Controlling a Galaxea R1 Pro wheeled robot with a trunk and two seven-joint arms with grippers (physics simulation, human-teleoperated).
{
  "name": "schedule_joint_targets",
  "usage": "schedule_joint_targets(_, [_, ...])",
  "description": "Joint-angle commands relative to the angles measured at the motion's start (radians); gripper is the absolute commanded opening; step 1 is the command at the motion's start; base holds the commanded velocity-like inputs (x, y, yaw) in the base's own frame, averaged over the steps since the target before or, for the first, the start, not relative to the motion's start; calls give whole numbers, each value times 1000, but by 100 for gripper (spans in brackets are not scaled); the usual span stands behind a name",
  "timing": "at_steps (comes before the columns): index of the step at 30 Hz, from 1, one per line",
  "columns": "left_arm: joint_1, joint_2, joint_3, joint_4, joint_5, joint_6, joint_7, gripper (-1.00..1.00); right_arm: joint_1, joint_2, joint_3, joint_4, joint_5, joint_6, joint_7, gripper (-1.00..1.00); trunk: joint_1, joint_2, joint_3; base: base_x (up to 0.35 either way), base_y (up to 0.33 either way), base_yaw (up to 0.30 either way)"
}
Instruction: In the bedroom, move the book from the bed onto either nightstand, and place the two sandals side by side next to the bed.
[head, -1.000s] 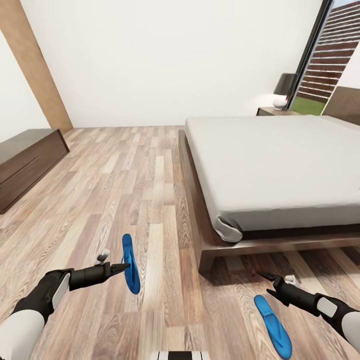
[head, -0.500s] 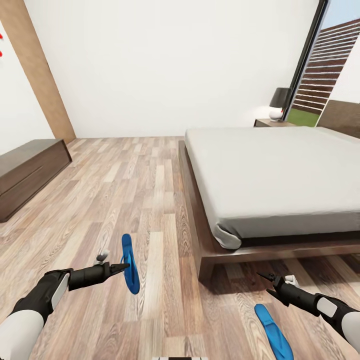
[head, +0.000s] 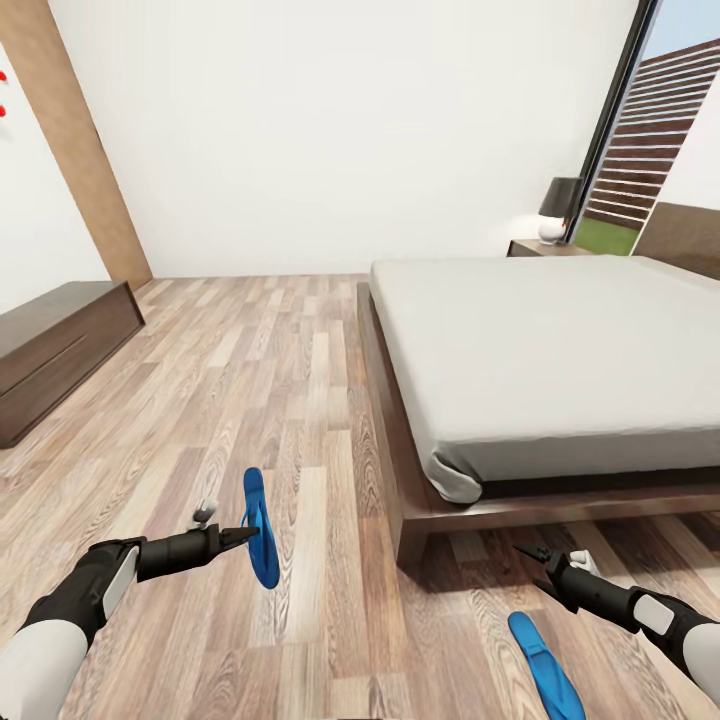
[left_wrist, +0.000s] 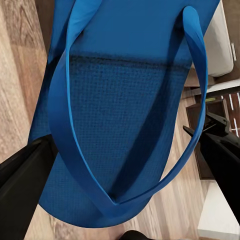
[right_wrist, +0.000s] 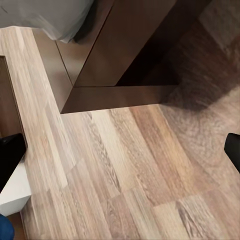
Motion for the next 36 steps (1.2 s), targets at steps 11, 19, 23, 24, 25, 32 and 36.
schedule_joint_targets(11, [0,0,1,0,3,7,-1,-100,-1,-1,-8,3,5,10,3,100,0,0,-1,0,0,0])
schedule_joint_targets(19, [-1,-2,1,0,4,7,1,-100,-1,1,-7,3,5,7,4,100,0,0,-1,0,0,0])
schedule_joint_targets(23, [-1,-3,1,0,4,7,2,-100,-1,1,-7,3,4,5,3,100,0,0,-1,0,0,0])
schedule_joint_targets(24, [-1,-3,1,0,4,7,3,-100,-1,1,-7,3,3,4,3,100,0,0,-1,0,-14,0])
schedule_joint_targets(25, [-1,-4,1,0,4,7,4,-100,-1,1,-7,2,4,4,2,100,0,0,-1,0,-74,0])
schedule_joint_targets(32, [-1,-4,1,0,3,7,7,-100,-1,1,-6,2,4,4,3,100,0,0,-1,0,-107,0])
schedule_joint_targets(36, [-1,-4,1,0,3,7,8,-100,-1,1,-6,2,4,4,3,100,0,0,-1,0,-121,0])
